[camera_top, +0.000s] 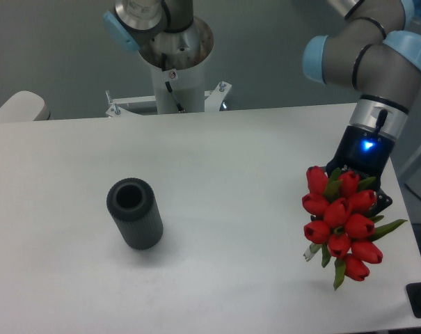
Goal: Place the flowers on the table
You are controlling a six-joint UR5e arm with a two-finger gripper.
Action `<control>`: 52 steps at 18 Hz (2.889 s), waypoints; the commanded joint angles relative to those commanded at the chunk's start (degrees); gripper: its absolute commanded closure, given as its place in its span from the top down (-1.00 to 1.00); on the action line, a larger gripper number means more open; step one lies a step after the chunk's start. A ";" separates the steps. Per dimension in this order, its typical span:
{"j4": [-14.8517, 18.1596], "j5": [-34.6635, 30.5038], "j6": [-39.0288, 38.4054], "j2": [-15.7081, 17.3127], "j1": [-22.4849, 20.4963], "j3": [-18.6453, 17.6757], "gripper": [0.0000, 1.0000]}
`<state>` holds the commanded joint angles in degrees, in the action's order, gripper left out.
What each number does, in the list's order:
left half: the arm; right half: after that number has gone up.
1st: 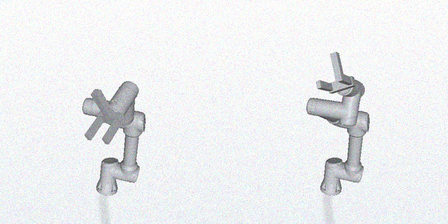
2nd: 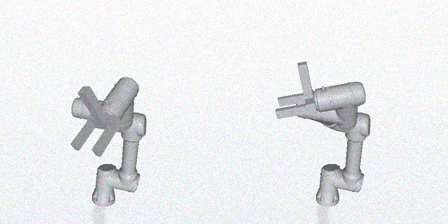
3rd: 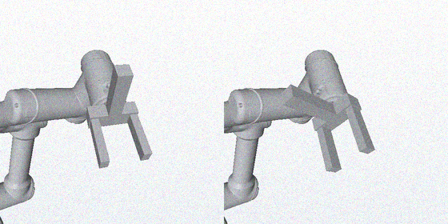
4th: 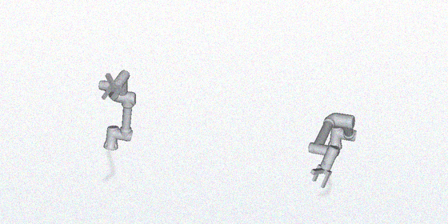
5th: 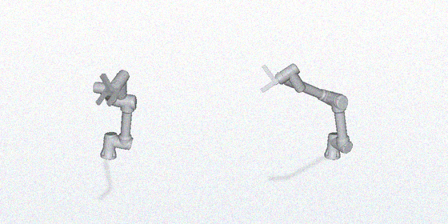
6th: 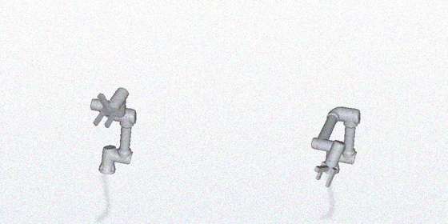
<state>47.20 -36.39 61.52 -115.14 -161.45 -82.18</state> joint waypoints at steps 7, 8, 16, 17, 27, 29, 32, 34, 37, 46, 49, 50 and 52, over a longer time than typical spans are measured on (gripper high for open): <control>-0.09 -2.45 0.96 0.70 0.35 -0.44 -0.38; 0.00 -3.68 2.01 0.79 0.44 -0.35 -0.38; 0.00 -6.85 2.72 1.58 0.35 0.00 -0.38; 0.00 -7.90 3.07 1.84 0.44 -0.09 -0.38; 0.09 -21.07 9.92 3.51 2.19 -2.89 -0.38; 0.09 -25.82 12.82 3.95 3.51 -3.86 -0.38; 0.00 -33.37 13.88 4.57 5.09 -5.88 -0.37; 0.09 -38.30 14.15 4.75 6.58 -6.15 -0.37; 0.09 -44.45 14.41 4.75 8.25 -7.73 -0.37; 0.18 -64.58 13.63 4.92 17.04 -15.02 -0.37; -0.09 -67.85 13.45 4.66 17.93 -16.69 -0.37; -0.17 -67.94 13.45 4.66 17.93 -17.57 -0.37; -0.09 -67.68 13.62 4.57 17.93 -18.80 -0.37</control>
<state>47.11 -104.06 75.15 -110.57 -143.53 -100.98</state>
